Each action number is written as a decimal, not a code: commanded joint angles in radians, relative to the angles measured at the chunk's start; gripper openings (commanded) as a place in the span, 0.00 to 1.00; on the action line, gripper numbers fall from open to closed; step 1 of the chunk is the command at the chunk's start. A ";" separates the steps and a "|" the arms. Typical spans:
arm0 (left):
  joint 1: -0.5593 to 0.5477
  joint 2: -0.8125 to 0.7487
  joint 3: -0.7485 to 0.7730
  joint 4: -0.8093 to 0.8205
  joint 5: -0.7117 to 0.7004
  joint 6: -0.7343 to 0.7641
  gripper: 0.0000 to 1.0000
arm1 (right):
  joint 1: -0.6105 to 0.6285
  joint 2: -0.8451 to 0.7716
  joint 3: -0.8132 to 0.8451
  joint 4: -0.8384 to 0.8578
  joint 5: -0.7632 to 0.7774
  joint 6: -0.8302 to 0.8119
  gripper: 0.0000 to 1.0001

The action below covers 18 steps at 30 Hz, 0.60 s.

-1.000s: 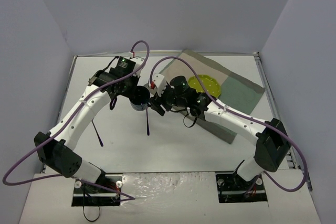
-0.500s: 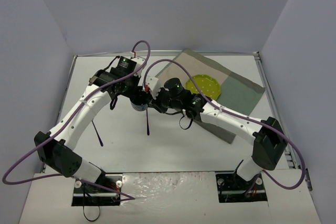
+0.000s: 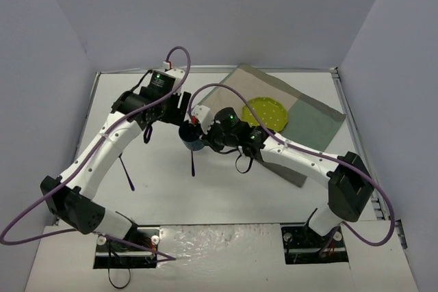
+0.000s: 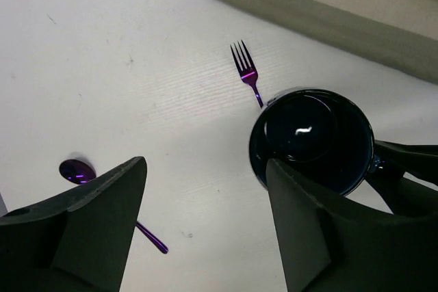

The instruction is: Set the dinner table for one person

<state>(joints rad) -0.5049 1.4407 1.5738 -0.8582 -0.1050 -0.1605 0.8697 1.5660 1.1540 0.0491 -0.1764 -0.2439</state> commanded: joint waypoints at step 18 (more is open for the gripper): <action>0.238 -0.456 -0.459 0.274 -0.010 -0.144 0.97 | -0.752 -0.391 -0.266 0.209 0.158 0.181 0.00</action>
<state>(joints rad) -0.2752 1.0034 1.1550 -0.6841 -0.1618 -0.2755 0.2388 1.2442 0.8905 0.0979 -0.0561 -0.1060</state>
